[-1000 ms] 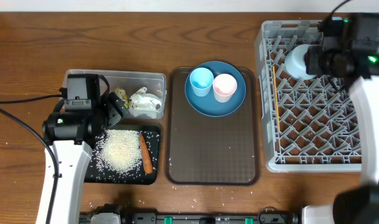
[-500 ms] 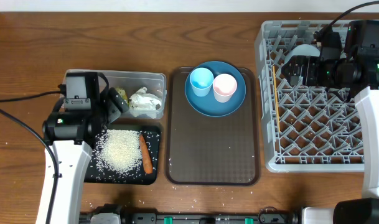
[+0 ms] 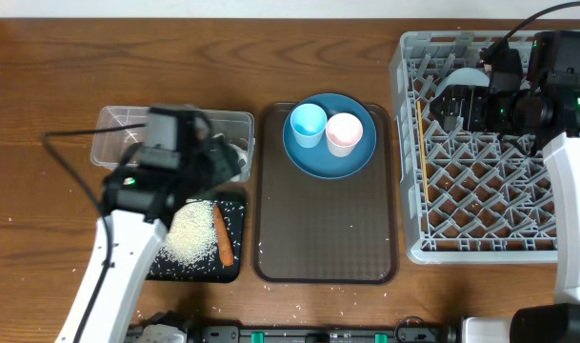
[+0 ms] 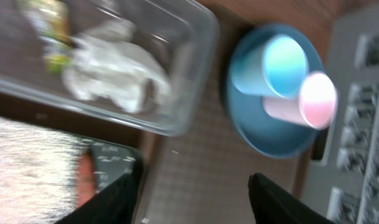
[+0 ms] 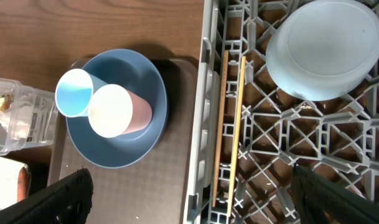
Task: Sort waste into correct bins and load items into the dishwasher rack
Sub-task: 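Reach the left gripper to the light-blue cup on the blue plate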
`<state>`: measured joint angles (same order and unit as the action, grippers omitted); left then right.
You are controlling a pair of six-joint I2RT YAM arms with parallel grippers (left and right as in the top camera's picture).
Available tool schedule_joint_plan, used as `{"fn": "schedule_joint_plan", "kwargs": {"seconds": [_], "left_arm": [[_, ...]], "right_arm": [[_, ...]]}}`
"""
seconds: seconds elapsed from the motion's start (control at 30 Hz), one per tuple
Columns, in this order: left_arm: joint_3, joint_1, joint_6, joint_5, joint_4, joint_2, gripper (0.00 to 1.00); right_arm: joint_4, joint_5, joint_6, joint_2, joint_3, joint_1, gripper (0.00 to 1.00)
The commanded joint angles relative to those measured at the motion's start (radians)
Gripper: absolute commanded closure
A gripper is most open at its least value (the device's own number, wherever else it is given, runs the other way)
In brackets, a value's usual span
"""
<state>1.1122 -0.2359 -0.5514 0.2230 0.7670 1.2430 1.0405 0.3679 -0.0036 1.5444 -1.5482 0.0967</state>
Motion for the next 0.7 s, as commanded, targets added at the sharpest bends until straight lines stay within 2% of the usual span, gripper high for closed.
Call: {"fn": "schedule_joint_plan", "kwargs": {"seconds": [0.0, 0.3, 0.4, 0.67], "left_arm": [[0.107, -0.076, -0.003, -0.006, 0.005, 0.083, 0.42], [0.652, -0.163, 0.072, -0.014, 0.266, 0.536, 0.42], [0.696, -0.162, 0.07, -0.014, 0.267, 0.627, 0.36], [0.695, -0.165, 0.042, -0.014, 0.189, 0.758, 0.39]], "right_arm": [[0.003, 0.014, 0.014, 0.003, 0.0, -0.012, 0.01], [0.003, 0.014, 0.014, 0.003, 0.0, -0.012, 0.01], [0.003, 0.014, 0.014, 0.003, 0.0, -0.012, 0.01], [0.002, 0.014, 0.014, 0.003, 0.0, -0.012, 0.01]]}}
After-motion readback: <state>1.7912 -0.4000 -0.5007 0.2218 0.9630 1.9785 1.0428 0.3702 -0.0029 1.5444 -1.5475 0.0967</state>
